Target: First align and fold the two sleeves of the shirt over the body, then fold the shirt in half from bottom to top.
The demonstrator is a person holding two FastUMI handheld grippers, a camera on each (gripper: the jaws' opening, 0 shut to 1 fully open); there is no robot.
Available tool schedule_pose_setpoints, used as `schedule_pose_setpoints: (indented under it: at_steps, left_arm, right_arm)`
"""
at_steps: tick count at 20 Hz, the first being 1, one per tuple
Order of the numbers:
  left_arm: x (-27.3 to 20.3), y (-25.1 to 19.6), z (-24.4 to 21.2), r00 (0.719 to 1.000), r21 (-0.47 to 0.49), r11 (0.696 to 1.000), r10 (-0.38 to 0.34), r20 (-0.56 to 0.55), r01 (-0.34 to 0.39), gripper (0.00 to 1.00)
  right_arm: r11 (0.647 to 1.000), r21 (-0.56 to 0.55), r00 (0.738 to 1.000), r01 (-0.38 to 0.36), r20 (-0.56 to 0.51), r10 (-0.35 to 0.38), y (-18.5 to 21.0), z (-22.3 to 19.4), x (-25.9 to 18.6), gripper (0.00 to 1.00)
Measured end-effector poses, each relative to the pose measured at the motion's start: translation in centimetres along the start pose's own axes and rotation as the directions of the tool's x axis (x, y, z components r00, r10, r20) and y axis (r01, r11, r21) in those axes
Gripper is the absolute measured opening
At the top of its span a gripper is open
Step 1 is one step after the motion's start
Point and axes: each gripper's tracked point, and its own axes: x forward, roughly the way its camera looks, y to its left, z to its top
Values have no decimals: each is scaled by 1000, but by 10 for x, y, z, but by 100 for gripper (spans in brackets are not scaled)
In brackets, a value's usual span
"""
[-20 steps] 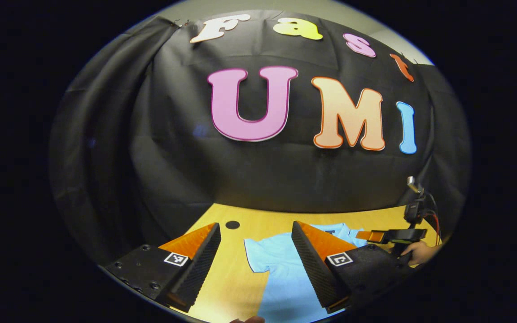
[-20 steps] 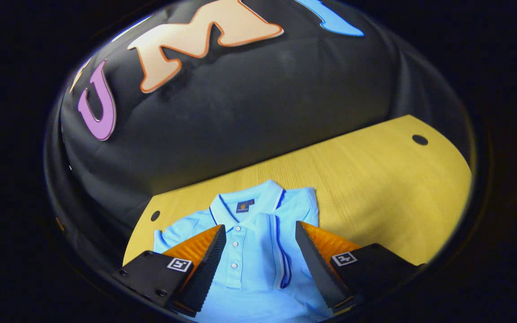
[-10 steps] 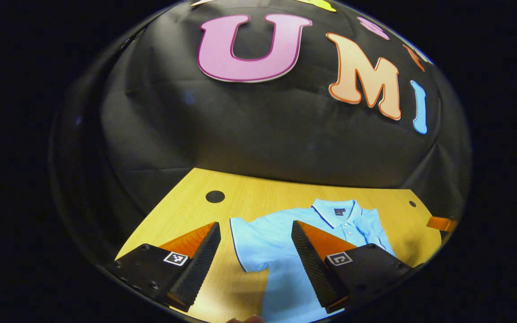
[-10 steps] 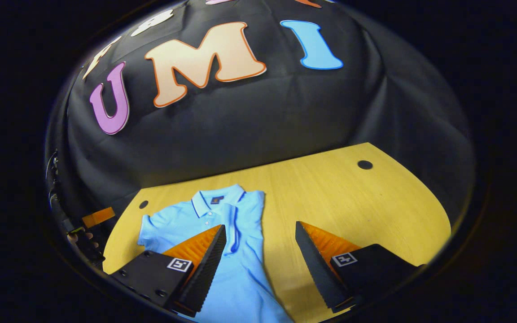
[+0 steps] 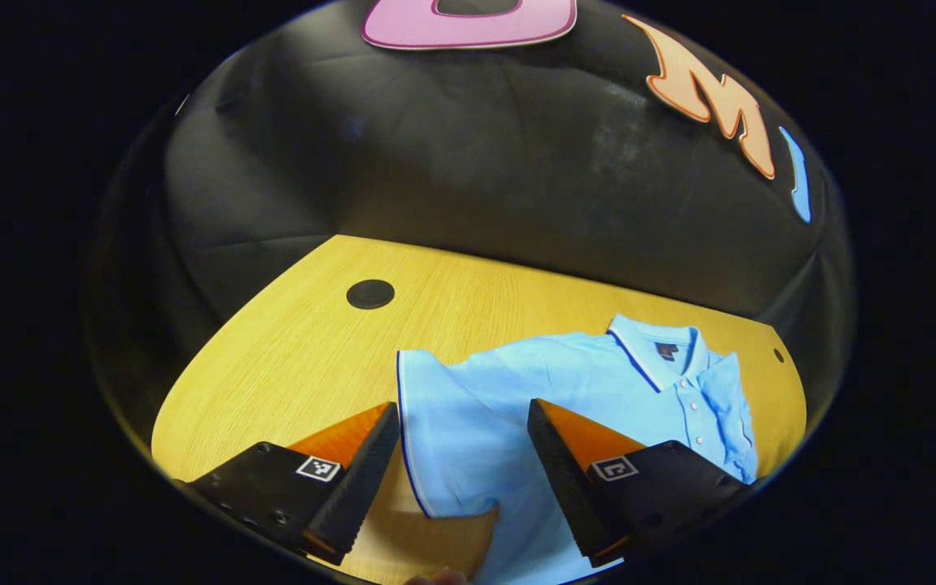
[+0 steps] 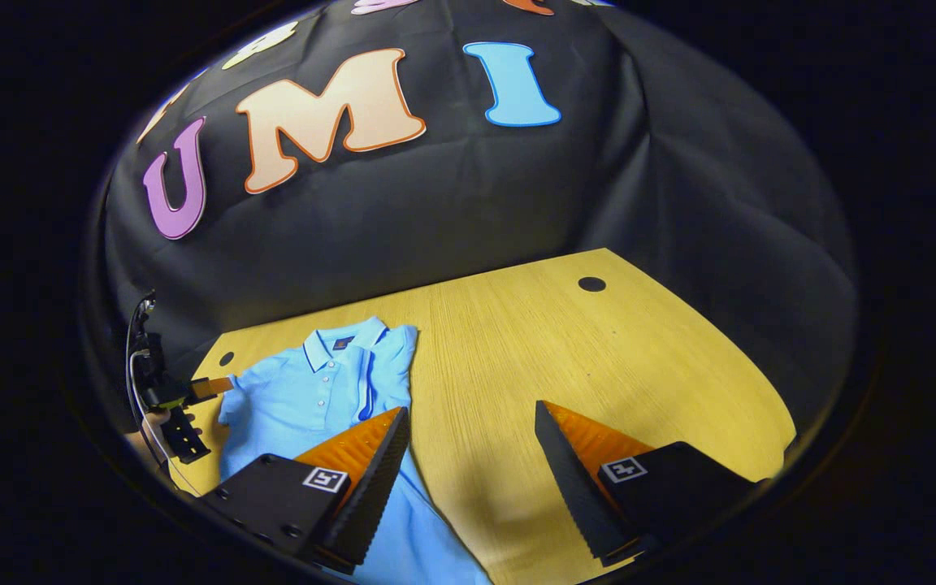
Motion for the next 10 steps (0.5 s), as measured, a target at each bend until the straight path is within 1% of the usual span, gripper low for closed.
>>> schedule_pose_setpoints:
  at_steps: [3,5,7,8,9,10]
  left_arm:
    - [8,2,-10,999,1,1000,21,-28,-21,96]
    - [11,7,-16,998,2,999,48,-42,-48,96]
    - [12,6,-16,997,19,998,59,-43,-58,95]
    - [12,9,-18,996,40,996,76,-49,-74,95]
    - [11,8,-20,995,58,996,74,-61,-70,96]
    - [10,3,-15,997,65,996,64,-49,-61,92]
  right_arm:
    - [1000,5,1000,5,1,-5,-2,-1,-2,97]
    - [1000,12,1000,-1,0,1,0,-2,-2,97]
    - [1000,17,1000,-6,-5,6,1,-3,-2,97]
    - [1000,19,1000,-7,-6,7,2,-4,-2,97]
    - [1000,20,1000,-8,-5,8,3,-5,0,97]
    - [1000,20,1000,-9,-5,9,4,-5,0,97]
